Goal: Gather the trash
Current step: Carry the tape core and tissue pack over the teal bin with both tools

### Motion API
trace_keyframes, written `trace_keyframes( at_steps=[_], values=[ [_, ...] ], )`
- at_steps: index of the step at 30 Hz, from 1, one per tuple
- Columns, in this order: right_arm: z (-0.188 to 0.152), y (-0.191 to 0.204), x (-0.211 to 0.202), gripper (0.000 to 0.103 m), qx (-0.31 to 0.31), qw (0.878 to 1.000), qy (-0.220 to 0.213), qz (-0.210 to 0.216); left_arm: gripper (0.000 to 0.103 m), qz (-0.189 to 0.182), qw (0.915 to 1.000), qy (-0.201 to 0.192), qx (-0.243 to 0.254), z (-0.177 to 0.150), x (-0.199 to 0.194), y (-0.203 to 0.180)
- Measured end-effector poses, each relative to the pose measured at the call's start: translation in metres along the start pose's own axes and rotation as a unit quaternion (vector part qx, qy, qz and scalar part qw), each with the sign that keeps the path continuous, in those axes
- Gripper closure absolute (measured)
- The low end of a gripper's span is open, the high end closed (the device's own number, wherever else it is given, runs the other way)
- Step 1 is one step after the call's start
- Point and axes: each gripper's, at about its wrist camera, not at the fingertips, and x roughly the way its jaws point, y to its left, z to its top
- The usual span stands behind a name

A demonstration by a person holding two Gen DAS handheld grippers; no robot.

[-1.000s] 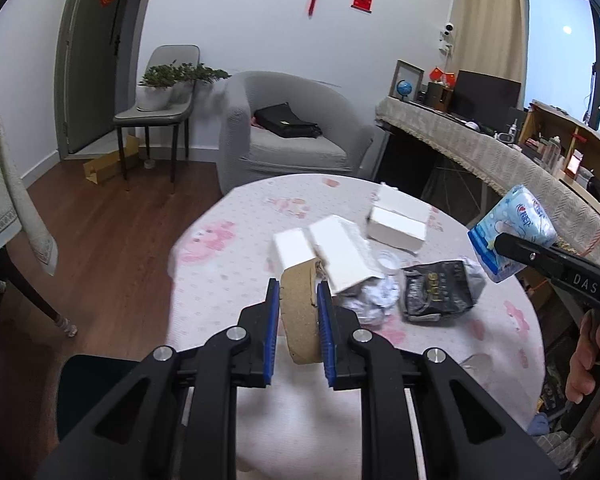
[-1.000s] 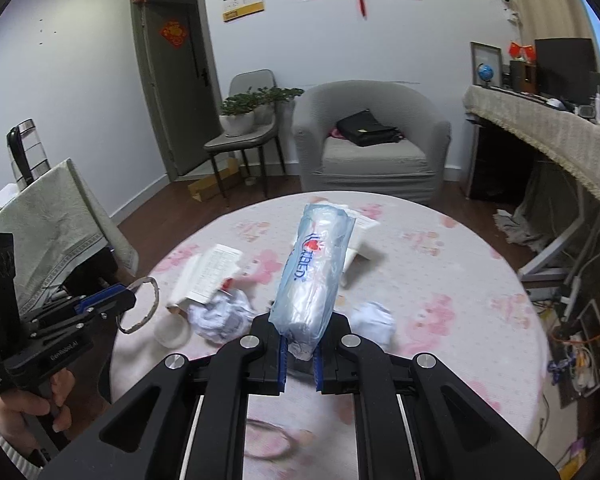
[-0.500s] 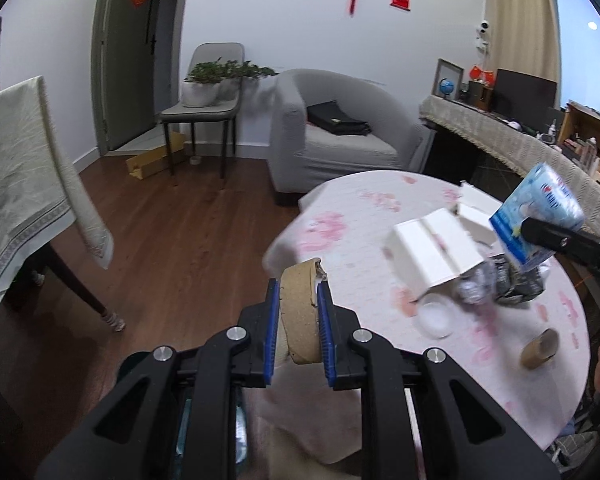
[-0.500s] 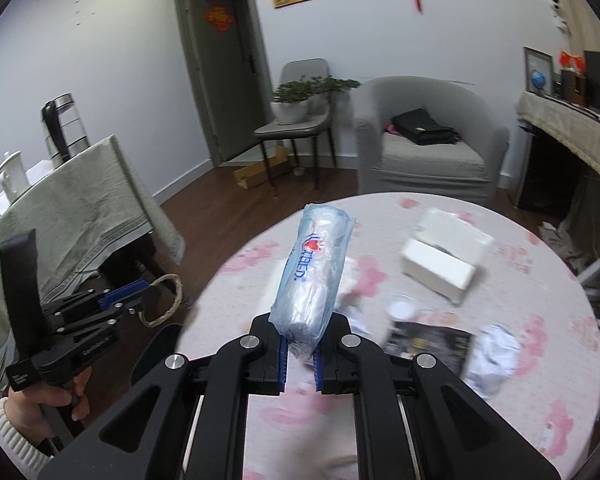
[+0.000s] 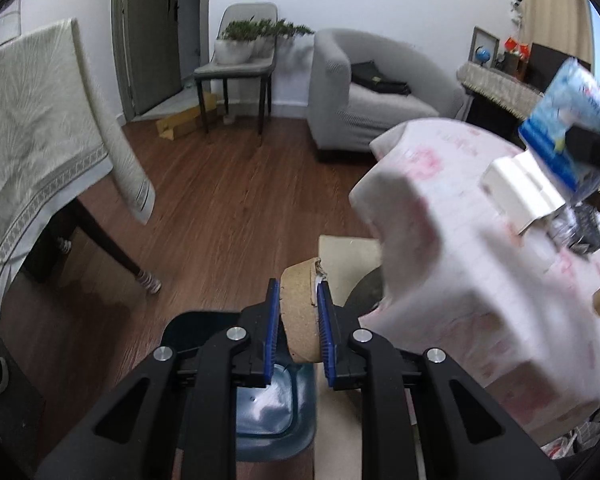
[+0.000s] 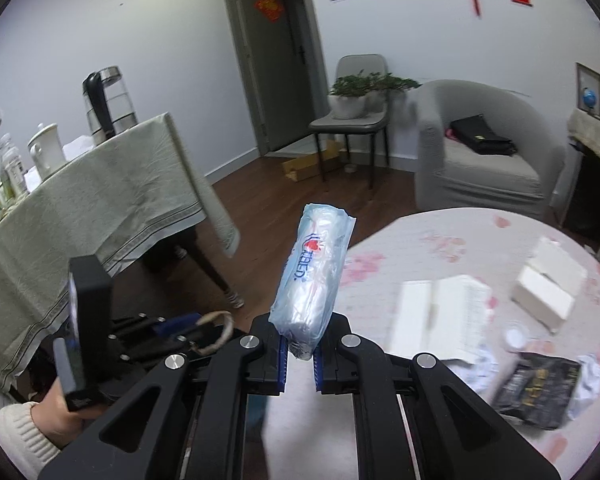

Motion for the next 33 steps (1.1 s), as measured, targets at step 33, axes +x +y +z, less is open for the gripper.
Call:
trace_keyframes(
  at_steps=[33],
  values=[
    [-0.054,0.114,0.175,0.093,0.000,0.984,0.156,0.081,0.062,0.039,0.9772,0.197,-0.069,-0.084,0.091,0.097]
  ],
)
